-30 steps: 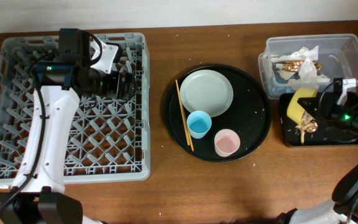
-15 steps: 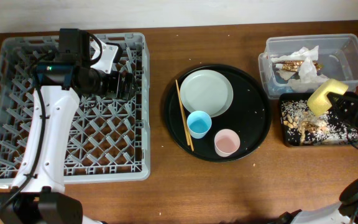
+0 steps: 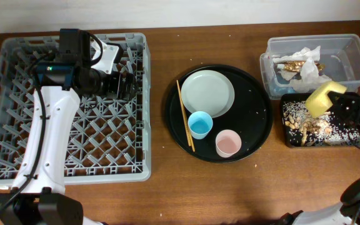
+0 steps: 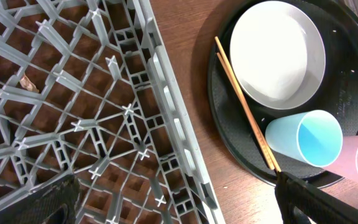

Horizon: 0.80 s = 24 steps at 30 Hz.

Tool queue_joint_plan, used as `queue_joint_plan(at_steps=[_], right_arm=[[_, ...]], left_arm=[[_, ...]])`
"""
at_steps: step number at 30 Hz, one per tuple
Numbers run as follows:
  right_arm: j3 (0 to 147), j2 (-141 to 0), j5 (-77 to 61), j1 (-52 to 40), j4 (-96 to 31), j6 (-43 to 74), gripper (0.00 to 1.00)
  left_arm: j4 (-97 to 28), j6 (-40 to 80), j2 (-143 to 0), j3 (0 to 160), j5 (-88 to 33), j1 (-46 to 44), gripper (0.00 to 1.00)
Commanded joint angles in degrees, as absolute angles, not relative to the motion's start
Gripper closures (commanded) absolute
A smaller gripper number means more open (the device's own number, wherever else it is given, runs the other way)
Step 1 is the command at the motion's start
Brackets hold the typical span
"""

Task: Sort waste into correct bins and load items into the dishwasher rack
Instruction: 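Set the yellow bowl back on the round tray with the right gripper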

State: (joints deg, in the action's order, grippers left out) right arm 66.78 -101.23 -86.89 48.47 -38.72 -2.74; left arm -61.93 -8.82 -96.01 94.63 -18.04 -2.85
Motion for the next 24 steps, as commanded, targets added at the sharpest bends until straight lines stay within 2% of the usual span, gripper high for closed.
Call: queue_joint_plan(at_steps=[1,5,8,11,13,18,19,20,22,24], right_arm=[[66.9,-98.7,-86.3,39.8,-38.5,-2.7,0.96],[67.1,-89.4,-66.3,21.8,-40.0,-0.3,0.96],[67.1,-86.9,-27.0,3.8,-40.9,8.1,0.96],[67.1,-89.5,-5.0,-10.0,-42.2,13.6,0.96],[67.1,-92.2,-0.1,-13.0,-42.5,14.2,0.96],[67.1,-100.5,-0.7,-13.1,-42.2,14.3,0.95],[67.1,-100.6,-1.0,-13.1,-42.2,14.2,0.72],[67.1,-100.6,-1.0,-13.1,-42.2,14.3,0.56],[67.4,-100.6,-1.3,-13.1,-42.0,14.2,0.49],[73.5,-100.3,-3.4,-13.1,-45.2,14.2,0.49]], left_arm=[[-62.0,-9.5,-96.0,95.7,-18.7,-3.0,0.01],[-62.0,-9.6,-96.0,95.7,-18.7,-3.0,0.01],[-62.0,-9.5,-96.0,95.7,-18.7,-3.0,0.01],[-62.0,-9.5,-96.0,95.7,-18.7,-3.0,0.01],[-62.0,-9.5,-96.0,95.7,-18.7,-3.0,0.01],[-62.0,-9.6,-96.0,95.7,-18.7,-3.0,0.01],[-62.0,-9.6,-96.0,95.7,-18.7,-3.0,0.01],[-62.0,-9.6,-96.0,95.7,-18.7,-3.0,0.01],[-62.0,-9.5,-96.0,95.7,-18.7,-3.0,0.01],[-62.0,-9.5,-96.0,95.7,-18.7,-3.0,0.01]])
